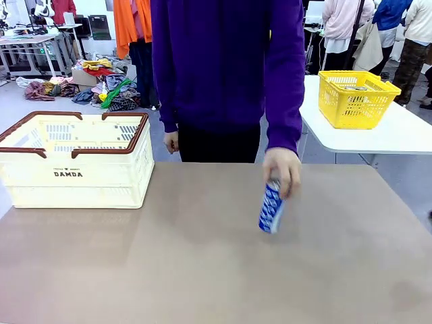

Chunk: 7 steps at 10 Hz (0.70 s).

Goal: Place the drinks into the Shopping basket.
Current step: Pick up one drink and place it into the Shopping basket.

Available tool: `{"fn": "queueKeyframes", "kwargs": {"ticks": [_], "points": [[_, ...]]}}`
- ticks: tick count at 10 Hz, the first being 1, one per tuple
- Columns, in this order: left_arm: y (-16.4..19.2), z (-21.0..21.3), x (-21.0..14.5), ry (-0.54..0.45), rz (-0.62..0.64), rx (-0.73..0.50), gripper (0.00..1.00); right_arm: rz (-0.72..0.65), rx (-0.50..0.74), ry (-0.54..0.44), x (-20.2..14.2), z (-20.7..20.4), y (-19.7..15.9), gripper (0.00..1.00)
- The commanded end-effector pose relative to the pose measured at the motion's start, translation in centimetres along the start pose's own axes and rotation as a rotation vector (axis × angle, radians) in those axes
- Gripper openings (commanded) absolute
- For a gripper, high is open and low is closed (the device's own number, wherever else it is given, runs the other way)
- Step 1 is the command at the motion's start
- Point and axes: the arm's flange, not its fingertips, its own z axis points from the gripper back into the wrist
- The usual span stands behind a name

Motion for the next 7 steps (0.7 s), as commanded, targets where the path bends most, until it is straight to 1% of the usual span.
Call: {"fn": "queueKeyframes", "kwargs": {"ticks": [1, 2, 3, 5, 6, 7], "points": [[-0.1, 0.3, -0.2, 0.015, -0.01, 0.003, 1.0, 0.017, 0.055, -0.008, -0.6, -1.6, -0.1, 0.0], [-0.1, 0.3, -0.2, 0.015, -0.01, 0.003, 1.0, -0.017, 0.067, -0.036, -0.8, -2.1, -0.3, 0.0], [-0.1, 0.3, -0.2, 0.015, -0.01, 0.003, 1.0, -0.007, 0.032, -0.008, -1.0, 0.4, -1.5, 0.0], [-0.1, 0.3, -0.2, 0.015, -0.01, 0.003, 1.0, -0.023, 0.043, -0.004, -0.9, -0.1, -1.8, 0.0], [-0.1, 0.3, -0.2, 0.015, -0.01, 0.003, 1.0, 0.037, 0.002, 0.008, 0.5, -1.1, 2.6, 0.0], [-0.1, 0.3, -0.2, 0.015, -0.01, 0.003, 1.0, 0.142, -0.04, 0.057, 2.6, -3.0, 9.1, 0.0]]}}
